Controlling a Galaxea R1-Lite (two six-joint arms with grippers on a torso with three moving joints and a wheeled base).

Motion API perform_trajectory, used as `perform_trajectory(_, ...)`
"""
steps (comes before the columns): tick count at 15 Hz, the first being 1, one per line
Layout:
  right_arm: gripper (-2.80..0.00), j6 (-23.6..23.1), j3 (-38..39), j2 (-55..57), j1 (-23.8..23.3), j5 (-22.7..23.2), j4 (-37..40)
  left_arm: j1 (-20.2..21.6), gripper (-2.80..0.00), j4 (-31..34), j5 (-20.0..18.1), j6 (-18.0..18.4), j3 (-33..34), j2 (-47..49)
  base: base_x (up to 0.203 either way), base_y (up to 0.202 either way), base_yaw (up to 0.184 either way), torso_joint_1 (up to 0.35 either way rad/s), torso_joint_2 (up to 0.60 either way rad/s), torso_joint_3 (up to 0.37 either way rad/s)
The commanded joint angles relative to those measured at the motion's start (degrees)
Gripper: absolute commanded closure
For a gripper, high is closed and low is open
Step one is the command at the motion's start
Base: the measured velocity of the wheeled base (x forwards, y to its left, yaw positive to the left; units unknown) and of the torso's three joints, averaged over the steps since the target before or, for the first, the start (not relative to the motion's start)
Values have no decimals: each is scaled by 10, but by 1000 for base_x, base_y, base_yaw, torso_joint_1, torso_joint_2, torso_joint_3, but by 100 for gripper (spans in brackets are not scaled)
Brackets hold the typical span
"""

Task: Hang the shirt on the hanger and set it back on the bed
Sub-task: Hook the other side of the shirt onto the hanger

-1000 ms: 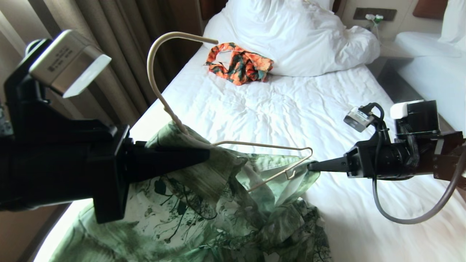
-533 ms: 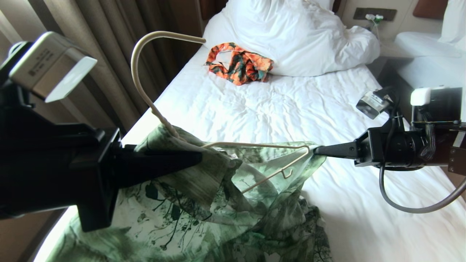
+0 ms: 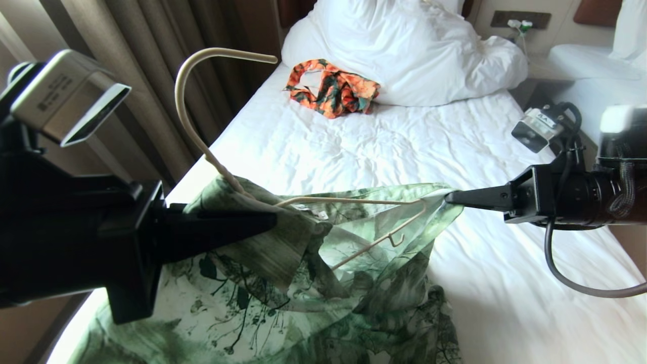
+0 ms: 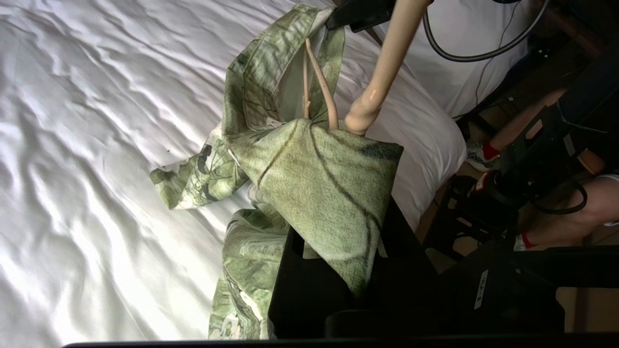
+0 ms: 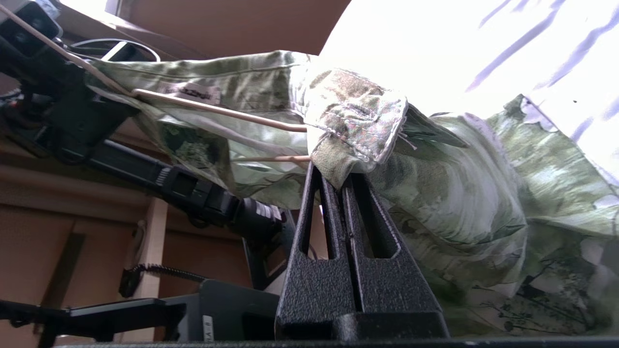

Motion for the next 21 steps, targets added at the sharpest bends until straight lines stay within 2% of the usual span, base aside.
perform_trajectory(1,0,17,-1,-23,0,4,-3,0,0,0,-1,-1,0,3,0,0,0,0,0,0)
perform_trajectory(5,0,25,-13,-52,3,5,-3,-3,0,-28,-2,0,2,11,0,0,0,0,0,0)
perform_trajectory(10,0,31,-57,-66,19,4,-4,-11,0,-145,0,-21,60,39,0,0,0,0,0,0)
perform_trajectory(14,0,31,-87,-67,59,3,-4,-9,0,-180,4,-31,75,57,0,0,0,0,0,0)
perform_trajectory(21,0,30,-136,-58,125,-4,0,-15,0,-396,4,-99,131,132,0,0,0,0,0,0)
